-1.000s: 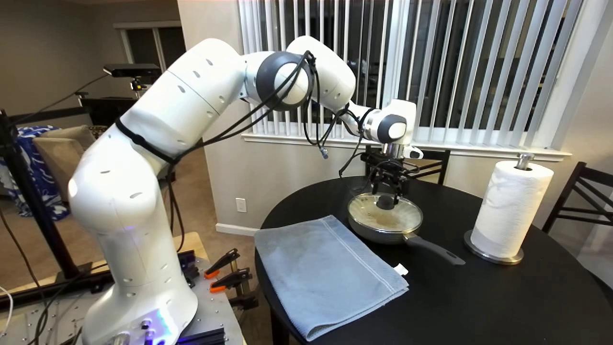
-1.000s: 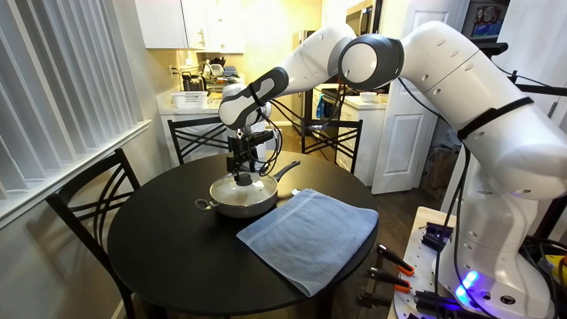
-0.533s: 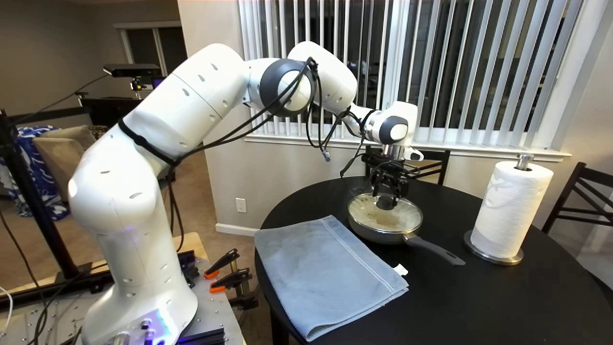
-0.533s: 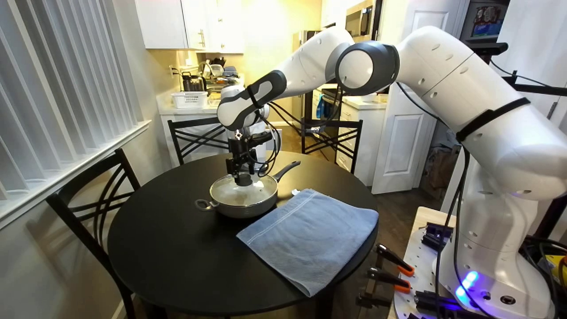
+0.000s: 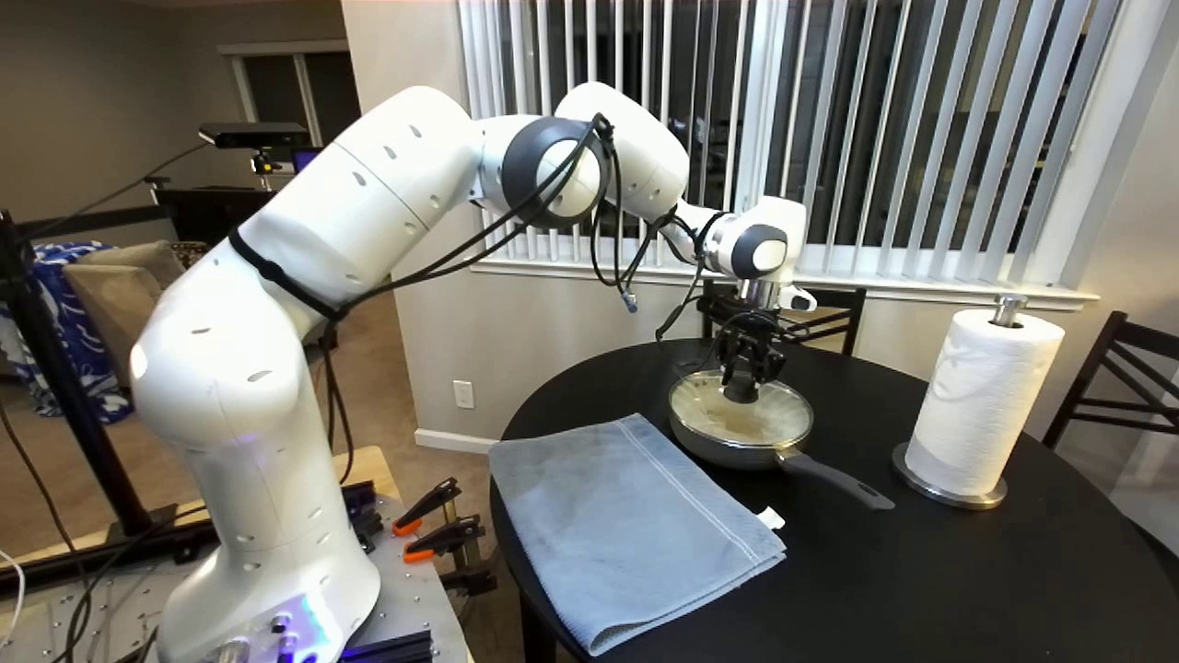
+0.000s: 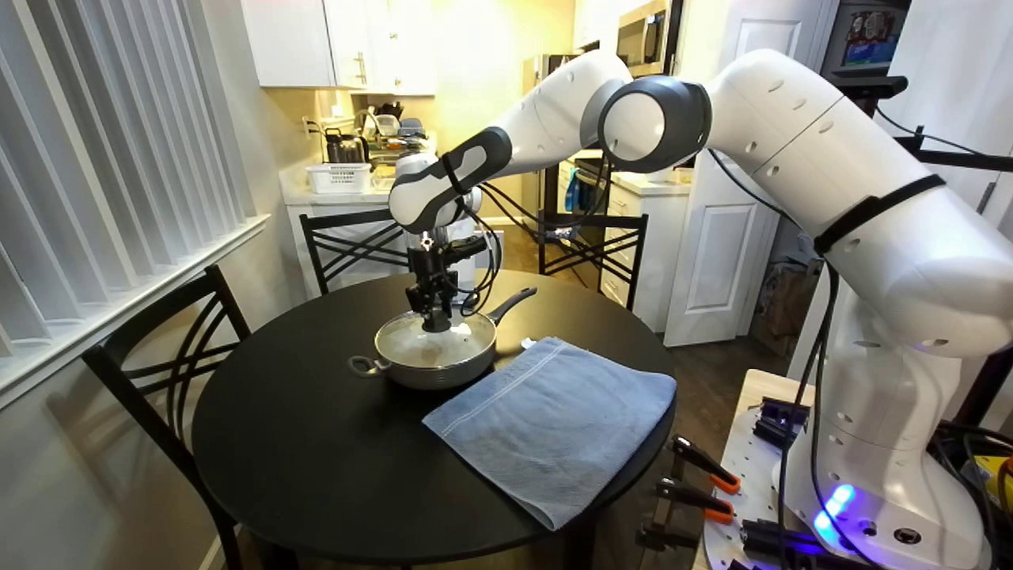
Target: Put the glass lid on the towel.
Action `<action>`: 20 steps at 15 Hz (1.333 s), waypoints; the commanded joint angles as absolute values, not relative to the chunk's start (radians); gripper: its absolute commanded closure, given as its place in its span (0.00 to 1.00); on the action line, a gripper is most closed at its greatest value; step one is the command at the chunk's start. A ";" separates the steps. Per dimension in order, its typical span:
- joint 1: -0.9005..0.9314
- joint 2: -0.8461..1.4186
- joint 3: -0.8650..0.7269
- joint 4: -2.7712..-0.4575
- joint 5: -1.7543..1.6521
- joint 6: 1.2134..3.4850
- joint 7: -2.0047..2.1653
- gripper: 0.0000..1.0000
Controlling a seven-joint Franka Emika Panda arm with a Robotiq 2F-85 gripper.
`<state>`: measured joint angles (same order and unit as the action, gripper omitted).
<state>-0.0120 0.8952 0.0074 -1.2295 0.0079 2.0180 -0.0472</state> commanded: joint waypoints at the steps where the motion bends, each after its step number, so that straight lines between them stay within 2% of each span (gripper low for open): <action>1: -0.028 0.823 0.024 -1.276 0.032 2.012 -0.057 0.67; 10: -0.035 0.617 0.018 -1.429 0.030 2.038 -0.067 0.67; 20: -0.033 0.377 0.043 -1.915 0.118 2.306 -0.057 0.67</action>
<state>-0.0229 0.5043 0.0336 -1.7208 0.0789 2.2049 -0.0481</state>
